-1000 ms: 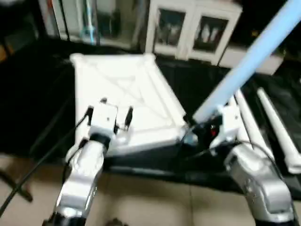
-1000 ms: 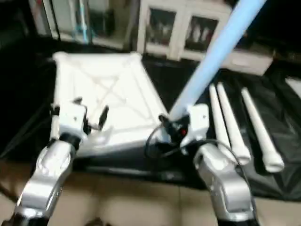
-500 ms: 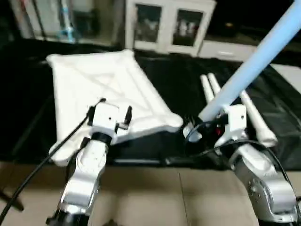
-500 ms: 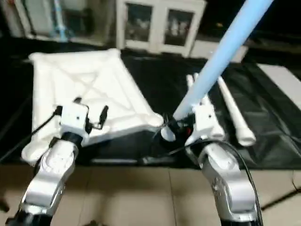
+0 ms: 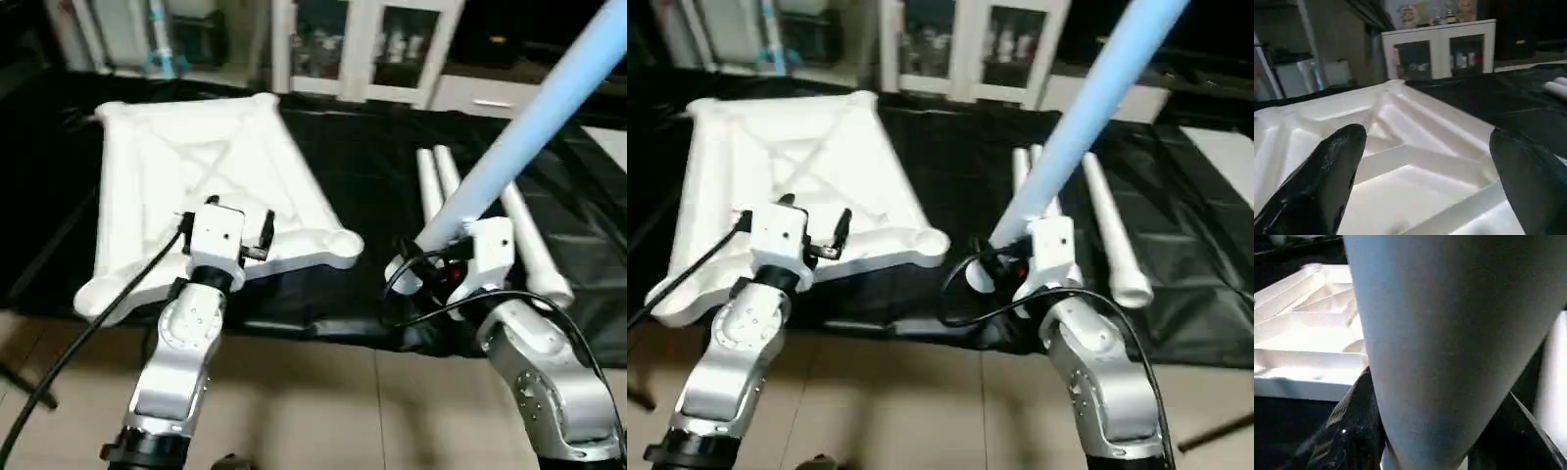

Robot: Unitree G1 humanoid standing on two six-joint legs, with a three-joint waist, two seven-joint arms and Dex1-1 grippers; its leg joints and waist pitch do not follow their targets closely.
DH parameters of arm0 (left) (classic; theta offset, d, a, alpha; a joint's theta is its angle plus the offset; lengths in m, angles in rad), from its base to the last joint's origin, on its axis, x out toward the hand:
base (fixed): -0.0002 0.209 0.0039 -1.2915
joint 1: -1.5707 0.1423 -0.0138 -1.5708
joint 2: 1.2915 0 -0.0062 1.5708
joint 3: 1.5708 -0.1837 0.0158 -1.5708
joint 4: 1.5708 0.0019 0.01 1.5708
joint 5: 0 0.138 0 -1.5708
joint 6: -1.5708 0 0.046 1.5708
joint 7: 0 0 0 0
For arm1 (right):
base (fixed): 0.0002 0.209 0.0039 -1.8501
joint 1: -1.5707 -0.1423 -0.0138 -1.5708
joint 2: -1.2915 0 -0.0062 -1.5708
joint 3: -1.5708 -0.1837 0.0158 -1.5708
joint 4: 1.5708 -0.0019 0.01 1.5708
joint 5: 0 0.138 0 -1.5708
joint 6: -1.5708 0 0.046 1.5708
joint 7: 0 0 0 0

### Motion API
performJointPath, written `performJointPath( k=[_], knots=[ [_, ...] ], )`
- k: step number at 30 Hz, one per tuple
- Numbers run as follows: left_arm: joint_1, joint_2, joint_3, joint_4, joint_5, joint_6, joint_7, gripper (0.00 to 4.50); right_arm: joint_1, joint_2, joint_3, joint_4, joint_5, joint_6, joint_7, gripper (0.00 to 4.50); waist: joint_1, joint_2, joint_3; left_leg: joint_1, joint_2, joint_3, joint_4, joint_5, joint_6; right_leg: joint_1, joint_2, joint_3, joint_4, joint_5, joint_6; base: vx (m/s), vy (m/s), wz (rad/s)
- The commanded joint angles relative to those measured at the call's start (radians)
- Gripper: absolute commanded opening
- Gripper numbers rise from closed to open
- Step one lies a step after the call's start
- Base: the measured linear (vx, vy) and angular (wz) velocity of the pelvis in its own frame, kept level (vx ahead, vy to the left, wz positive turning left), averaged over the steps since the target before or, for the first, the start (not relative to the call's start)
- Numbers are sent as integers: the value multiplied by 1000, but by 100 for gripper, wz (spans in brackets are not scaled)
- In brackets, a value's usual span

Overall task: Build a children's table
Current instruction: Move to table

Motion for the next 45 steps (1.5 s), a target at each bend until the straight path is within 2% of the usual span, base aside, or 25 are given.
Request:
performJointPath(
  k=[1, 2, 4, 7, 10, 11, 13, 15, 16, 19, 20, 21, 23, 25, 27, 30, 33, 34, 35, 36, 38, 40, 41, 43, 45],
  knots=[
    [-12, 3, 5, 0, -9, -6, -9, 447, -19, -1, 1, 1, 3, -11, 5, 186, 6, 15, -45, -4, 33, -24, -73, -336, 113, 76, -139, 51, -110, -241, -62, 36, 38, 57],
    [-18, 7, 2, -1, -6, -5, -7, 447, -20, 5, -4, 0, 6, -9, 5, 186, -10, 29, -36, 93, 79, 3, -64, -538, 42, 36, -118, 66, -143, -497, -55, 55, 36, 40],
    [-23, 9, 1, 0, -5, -5, -9, 447, -21, 18, -17, -1, 17, -7, 0, 186, -12, 32, -8, 145, 112, -5, -99, -847, -44, 28, -87, 57, -128, -522, -43, 58, 39, 28],
    [-26, 6, 3, 4, -10, -6, -20, 447, -25, 14, -23, 3, 12, -14, -3, 186, -21, 17, -13, 148, 110, 10, -150, -905, -56, 42, -87, 113, -78, -351, -49, 75, 31, -2],
    [-23, 0, -8, 7, -12, -8, -36, 447, -30, 7, -27, 9, 6, -21, -4, 186, 35, -7, -37, 50, 39, 82, -30, -270, 67, 145, -192, 194, -188, -587, -25, 127, 25, -10],
    [-22, -2, -13, 9, -14, -7, -41, 447, -30, 6, -26, 9, 5, -22, -3, 186, 39, -9, -51, 22, 34, 81, -33, -124, 108, 162, -153, 172, -170, -456, -16, 144, 55, 0],
    [-22, -2, -16, 10, -14, -8, -43, 447, -30, 6, -26, 8, 2, -22, -1, 186, 18, 17, -72, 63, 45, 61, -69, -22, 125, 134, -58, 114, -112, -132, 11, 173, 61, 1],
    [-23, -2, -17, 14, -15, -9, -44, 447, -30, 6, -26, 9, -2, -22, 1, 186, -54, 32, -97, 281, 167, -88, -65, 136, 425, -68, -42, 99, 44, -111, 63, 230, 41, 5],
    [-25, -3, -15, 17, -14, -10, -45, 447, -32, 6, -26, 12, -3, -24, 2, 186, -68, 21, -101, 286, 185, -106, -57, 237, 508, -95, -51, 112, 69, -125, 98, 184, -27, -6],
    [-27, -7, -10, 21, -13, -11, -48, 447, -33, 3, -24, 16, -2, -26, 3, 186, -64, -21, -89, 208, 68, -13, -28, 337, 521, -125, -67, 172, 28, 88, 108, 59, -40, -16],
    [-27, -7, -9, 20, -14, -11, -48, 447, -33, 2, -23, 16, -3, -26, 5, 186, -50, -82, -73, 109, -63, 86, -6, 13, 369, -8, -74, 227, -66, 116, 98, 0, 0, 0],
    [-26, -8, -9, 20, -14, -11, -48, 447, -34, 1, -22, 16, -3, -25, 6, 186, -15, -92, -67, 28, -73, 58, 94, -176, 258, 87, -192, 314, -127, -161, 19, 0, 0, 0],
    [-21, -9, -11, 16, -16, -11, -45, 447, -34, -2, -22, 16, -6, -24, 11, 186, -10, -76, -64, -15, -45, 27, 134, -111, 120, 126, -203, 294, -115, -244, -121, 95, -39, -6],
    [-13, -11, -12, 12, -19, -12, -42, 447, -36, -6, -22, 19, -10, -24, 17, 186, -15, -51, -47, -2, -11, 27, 82, -39, 80, 100, -179, 239, -133, -252, -223, 97, -9, -5],
    [-11, -14, -11, 12, -19, -13, -42, 447, -39, -12, -20, 21, -11, -23, 21, 186, -50, 24, -40, 58, 46, 15, -77, -195, 98, 65, -39, 120, -98, -338, -129, 114, 83, -3],
    [-8, -19, -9, 13, -18, -11, -41, 447, -41, -18, -20, 24, -9, -22, 28, 186, -96, 28, -68, 204, 114, -96, -97, -376, 225, -47, -21, 109, 49, -93, 5, 150, 100, 3],
    [-1, -38, 2, 16, -26, -3, -25, 447, -46, -32, -17, 30, 7, -16, 58, 186, -101, -6, -64, 189, 94, -66, -75, -165, 390, -74, -53, 132, 36, 22, 60, 104, 22, 6],
    [0, -31, -5, 16, -16, -1, -22, 447, -46, -33, -18, 30, 9, -16, 63, 186, -89, -39, -63, 141, 40, -9, -33, -48, 371, -53, -98, 178, -41, 148, 34, 90, -41, 7],
    [3, -23, -11, 13, -5, -11, -20, 447, -49, -34, -19, 36, 2, -22, 59, 186, -58, -76, -77, 39, -42, 42, 23, -26, 293, 59, -152, 251, -58, 280, 5, 77, -60, 4],
    [5, -22, -12, 11, -5, -13, -21, 447, -50, -35, -18, 39, -4, -26, 57, 186, -39, -76, -84, 3, -16, 21, 25, 38, 198, 94, -190, 263, -40, 522, -32, 77, -60, 4],
    [5, -23, -10, 7, -6, -4, -22, 447, -53, -37, -14, 43, -12, -30, 56, 186, -47, -60, -81, 29, 2, 20, -14, 203, 115, 61, -105, 204, 0, 758, -77, 28, -23, -2],
    [0, -16, -12, 7, 15, 0, -17, 447, -58, -30, -14, 51, -16, -30, 46, 186, -52, -48, -73, 21, -3, -37, -18, 300, 123, 64, -72, 131, -2, 638, -144, -7, -7, 12],
    [-3, -13, -12, 10, 26, 3, -14, 447, -59, -29, -8, 54, -23, -34, 42, 186, -59, 2, -88, 65, 16, -101, -16, 304, 173, 38, -48, 89, -3, 369, -170, -6, -28, 49],
    [-9, -12, -9, 16, 33, 7, -13, 447, -58, -27, -2, 57, -29, -35, 37, 186, -99, 22, -76, 107, 76, -231, -67, 215, 346, -28, -11, 88, 58, -110, -142, -13, -44, 56],
    [-16, -13, -2, 22, 25, 16, -13, 447, -54, -10, -12, 60, -22, -39, 18, 186, -78, 25, -59, 91, 99, -237, -89, 15, 405, -73, -12, 127, 116, -174, -136, -62, -120, 59]
  ],
)
